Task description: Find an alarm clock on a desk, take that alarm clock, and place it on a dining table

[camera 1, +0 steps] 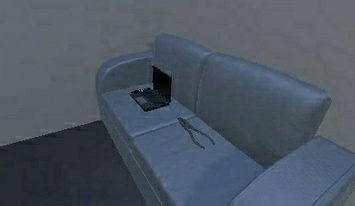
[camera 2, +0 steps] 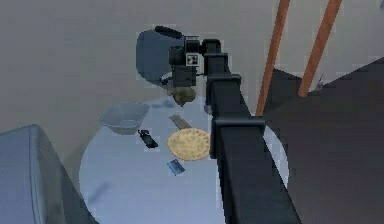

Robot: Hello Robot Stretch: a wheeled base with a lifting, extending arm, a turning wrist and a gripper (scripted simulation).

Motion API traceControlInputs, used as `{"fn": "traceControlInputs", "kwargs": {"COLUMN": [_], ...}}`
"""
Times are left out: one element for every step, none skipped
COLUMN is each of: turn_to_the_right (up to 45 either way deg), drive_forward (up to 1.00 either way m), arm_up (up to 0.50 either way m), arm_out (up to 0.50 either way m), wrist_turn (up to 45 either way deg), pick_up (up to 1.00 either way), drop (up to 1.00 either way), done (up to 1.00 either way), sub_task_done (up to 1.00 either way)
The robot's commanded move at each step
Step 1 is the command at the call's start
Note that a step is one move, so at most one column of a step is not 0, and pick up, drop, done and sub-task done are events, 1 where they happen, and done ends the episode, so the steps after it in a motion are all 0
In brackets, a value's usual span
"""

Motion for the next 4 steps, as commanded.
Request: {"fn": "traceControlInputs", "kwargs": {"turn_to_the_right": [0.0, 0.0, 0.0, 0.0], "drive_forward": [0.0, 0.0, 0.0, 0.0], "arm_up": [0.0, 0.0, 0.0, 0.0], "arm_out": [0.0, 0.0, 0.0, -0.38], "wrist_turn": [-45.0, -45.0, -33.0, 0.0], "pick_up": [0.0, 0.0, 0.0, 0.0], "drop": [0.0, 0.0, 0.0, 0.0], "done": [0.0, 0.0, 0.0, 0.0], "sub_task_done": [0.0, 0.0, 0.0, 0.0]}}
